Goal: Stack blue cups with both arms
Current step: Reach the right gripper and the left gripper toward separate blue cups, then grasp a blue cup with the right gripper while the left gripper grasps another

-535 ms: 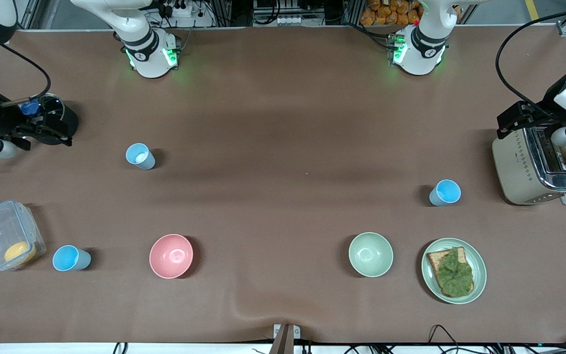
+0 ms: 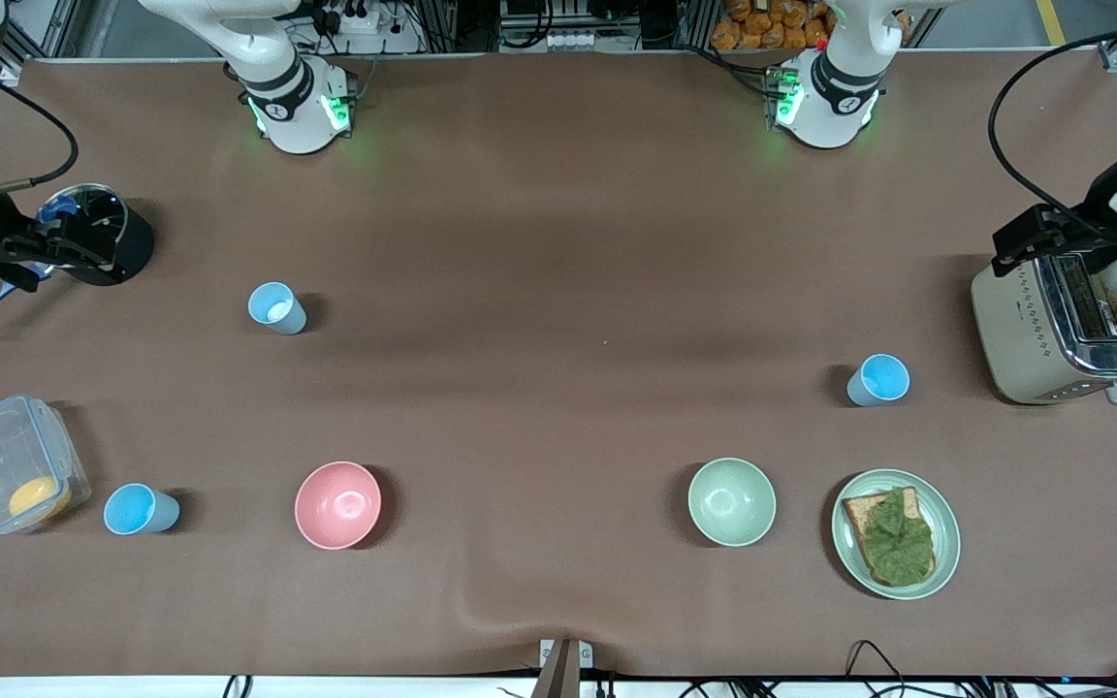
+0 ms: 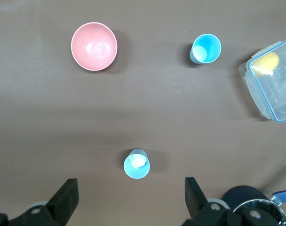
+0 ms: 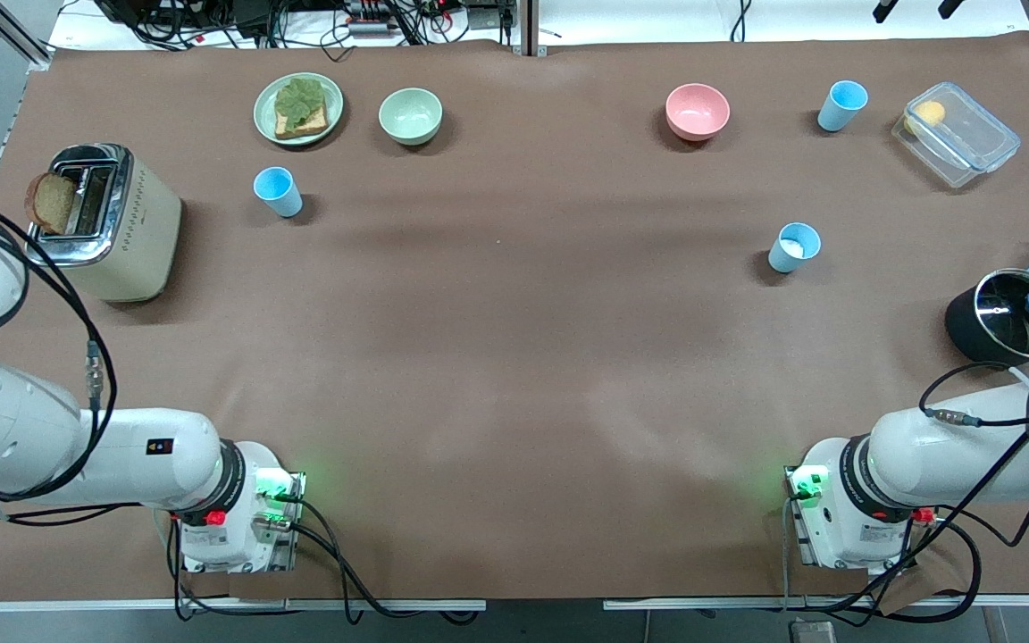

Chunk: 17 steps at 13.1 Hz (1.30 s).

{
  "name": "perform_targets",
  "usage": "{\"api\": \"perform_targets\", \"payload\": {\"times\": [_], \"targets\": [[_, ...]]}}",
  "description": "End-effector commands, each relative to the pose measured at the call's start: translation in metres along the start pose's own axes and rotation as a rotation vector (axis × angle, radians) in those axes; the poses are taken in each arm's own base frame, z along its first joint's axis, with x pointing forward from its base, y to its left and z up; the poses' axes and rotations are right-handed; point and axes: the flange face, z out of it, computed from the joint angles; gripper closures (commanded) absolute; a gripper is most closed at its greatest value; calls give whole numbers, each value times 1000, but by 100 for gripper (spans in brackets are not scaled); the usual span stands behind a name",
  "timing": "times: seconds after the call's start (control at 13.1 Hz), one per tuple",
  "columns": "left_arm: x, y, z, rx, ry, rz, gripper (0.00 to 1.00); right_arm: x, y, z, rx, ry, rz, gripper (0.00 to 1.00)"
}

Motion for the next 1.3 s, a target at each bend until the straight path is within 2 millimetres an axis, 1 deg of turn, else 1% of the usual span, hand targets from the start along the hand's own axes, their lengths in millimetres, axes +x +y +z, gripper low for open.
{"api": "perform_targets", "payload": {"times": [0.0, 0.08, 0.15, 0.31, 0.46, 0.54, 0.61, 0.76, 0.92, 0.99, 1.07, 1.15, 1.22], "targets": [[6, -9, 32, 5, -25, 34, 0, -3, -2, -3, -1, -23, 4, 0], [7, -9, 47, 5, -23, 34, 0, -3, -4, -3, -1, -23, 2, 0], [8, -8, 65, 5, -25, 36, 0, -3, -1, -3, 2, -24, 2, 0], [9, -8, 112, 7, -6, 39, 0, -1, -5, 1, 2, -27, -5, 0], [11, -8, 156, 44, 57, 65, 0, 2, -5, 16, 4, -50, -9, 0], [14, -7, 179, 40, 67, 69, 0, 7, -4, 29, 6, -70, -8, 0], [18, -11, 195, 38, 62, 65, 0, 8, -3, 44, 7, -94, -9, 0], [27, -17, 225, 30, 43, 56, 0, -2, -3, 84, 7, -101, -11, 0], [36, -16, 259, 20, 37, 58, 0, -7, -6, 111, 5, -81, -17, 0], [40, -20, 277, 14, 38, 51, 0, -7, -7, 125, 5, -84, -19, 0], [43, -27, 294, 9, 31, 41, 0, -10, -9, 144, 4, -92, -22, 0], [44, -26, 306, 6, 23, 42, 0, -16, -11, 167, 4, -103, -25, 0], [43, -26, 317, 4, 6, 43, 0, -21, -7, 187, 4, -112, -19, 0]]}}
